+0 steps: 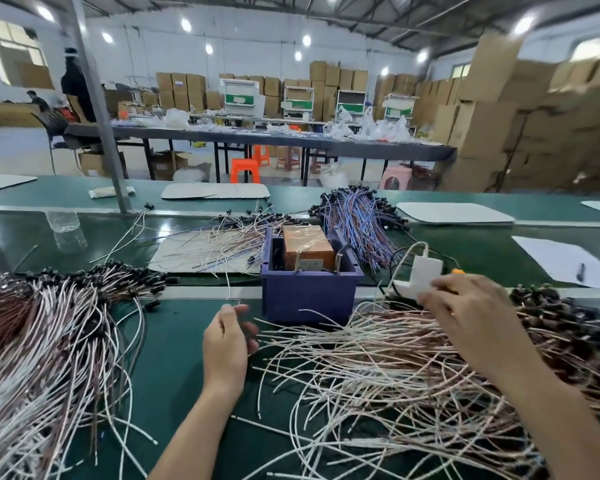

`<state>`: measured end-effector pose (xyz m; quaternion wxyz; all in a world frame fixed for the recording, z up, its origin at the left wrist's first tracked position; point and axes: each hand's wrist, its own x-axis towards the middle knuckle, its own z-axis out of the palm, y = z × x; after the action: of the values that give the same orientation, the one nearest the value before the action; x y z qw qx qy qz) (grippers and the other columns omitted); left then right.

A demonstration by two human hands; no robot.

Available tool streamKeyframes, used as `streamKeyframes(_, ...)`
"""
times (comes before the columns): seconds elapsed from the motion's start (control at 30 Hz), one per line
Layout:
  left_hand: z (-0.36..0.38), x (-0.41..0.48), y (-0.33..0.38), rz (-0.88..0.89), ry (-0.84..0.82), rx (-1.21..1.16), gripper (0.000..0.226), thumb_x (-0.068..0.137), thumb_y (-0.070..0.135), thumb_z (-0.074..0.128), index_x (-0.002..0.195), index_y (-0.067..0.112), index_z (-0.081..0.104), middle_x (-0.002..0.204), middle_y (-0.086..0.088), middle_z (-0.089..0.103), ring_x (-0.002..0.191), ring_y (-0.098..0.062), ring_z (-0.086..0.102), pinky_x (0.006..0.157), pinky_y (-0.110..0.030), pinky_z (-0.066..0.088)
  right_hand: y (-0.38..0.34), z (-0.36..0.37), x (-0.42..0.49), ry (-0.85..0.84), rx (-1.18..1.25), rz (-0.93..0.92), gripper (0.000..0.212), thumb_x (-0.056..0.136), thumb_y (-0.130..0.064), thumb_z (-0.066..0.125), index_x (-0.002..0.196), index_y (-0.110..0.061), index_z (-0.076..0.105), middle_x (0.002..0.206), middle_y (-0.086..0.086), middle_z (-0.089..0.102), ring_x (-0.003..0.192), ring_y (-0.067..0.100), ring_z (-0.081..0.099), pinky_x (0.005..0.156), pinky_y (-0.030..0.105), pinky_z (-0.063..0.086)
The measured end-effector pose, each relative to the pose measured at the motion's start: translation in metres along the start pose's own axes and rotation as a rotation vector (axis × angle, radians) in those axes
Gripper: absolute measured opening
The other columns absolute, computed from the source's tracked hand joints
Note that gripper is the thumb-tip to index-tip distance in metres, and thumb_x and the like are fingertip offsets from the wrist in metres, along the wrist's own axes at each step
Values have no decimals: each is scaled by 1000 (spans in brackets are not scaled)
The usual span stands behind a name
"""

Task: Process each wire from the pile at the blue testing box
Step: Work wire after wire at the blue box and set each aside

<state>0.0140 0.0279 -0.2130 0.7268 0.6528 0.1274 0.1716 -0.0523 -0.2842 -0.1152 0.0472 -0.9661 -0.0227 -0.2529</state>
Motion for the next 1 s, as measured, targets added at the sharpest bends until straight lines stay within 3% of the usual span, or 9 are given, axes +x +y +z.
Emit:
streamKeyframes(0.13,1,0,0,2,-5,5,39,108,33,34,96,15,66,56,5,62,47,-5,55,47,-21,48,-20,31,-25,46,128,8,64,106,-56,22,116,-20,73,121,-3,67,120,20,54,108,43,40)
streamKeyframes(0.3,2,-2,3,-5,-17,17,39,109,33,33,97,14,65,56,6,61,48,-7,54,50,-24,48,-97,59,-29,3,245,-173,55,105,-52,22,127,-27,65,120,-12,67,118,9,56,110,33,39)
streamKeyframes(0.4,0,-4,3,-12,-23,-6,40,109,34,34,96,14,66,56,6,62,50,-7,55,53,-27,48,-129,83,-31,-121,253,-161,60,105,-57,11,139,-34,54,134,-16,59,128,4,47,120,30,25)
streamKeyframes(0.5,-3,-2,4,-45,-41,-46,40,109,34,34,96,12,66,58,6,63,52,-8,57,50,-24,50,-135,102,-33,-192,248,-98,69,98,-60,2,147,-35,45,145,-16,52,137,4,41,120,25,7)
streamKeyframes(0.6,-14,8,15,-37,-2,-15,37,108,28,36,93,13,66,65,5,67,55,-9,60,51,-23,51,-131,108,-35,-173,287,-59,66,99,-57,8,143,-33,51,138,-15,57,131,4,47,120,26,21)
streamKeyframes(0.73,-44,38,35,102,143,501,29,103,26,39,86,16,60,85,-5,68,76,-24,60,63,-33,42,-131,108,-36,-169,353,-21,51,102,-49,23,140,-33,54,135,-17,58,128,1,47,120,28,27)
streamKeyframes(0.8,-61,55,42,111,189,907,24,102,27,41,102,12,59,104,-13,64,97,-31,60,75,-36,43,-130,108,-36,-160,434,-3,49,103,-49,26,139,-33,55,134,-17,59,122,-4,44,118,26,29)
streamKeyframes(0.9,-81,78,49,-56,164,1359,43,104,25,40,139,1,44,143,-22,46,130,-38,46,101,-46,41,-130,106,-34,-133,560,28,50,100,-52,25,136,-33,55,130,-18,59,116,-9,40,113,23,32)
streamKeyframes(1.0,-93,86,46,-154,81,1549,39,102,16,44,139,4,51,142,-18,51,127,-36,53,99,-45,44,-131,105,-34,-132,587,12,54,98,-54,24,137,-32,54,131,-17,59,117,-7,43,114,25,34)
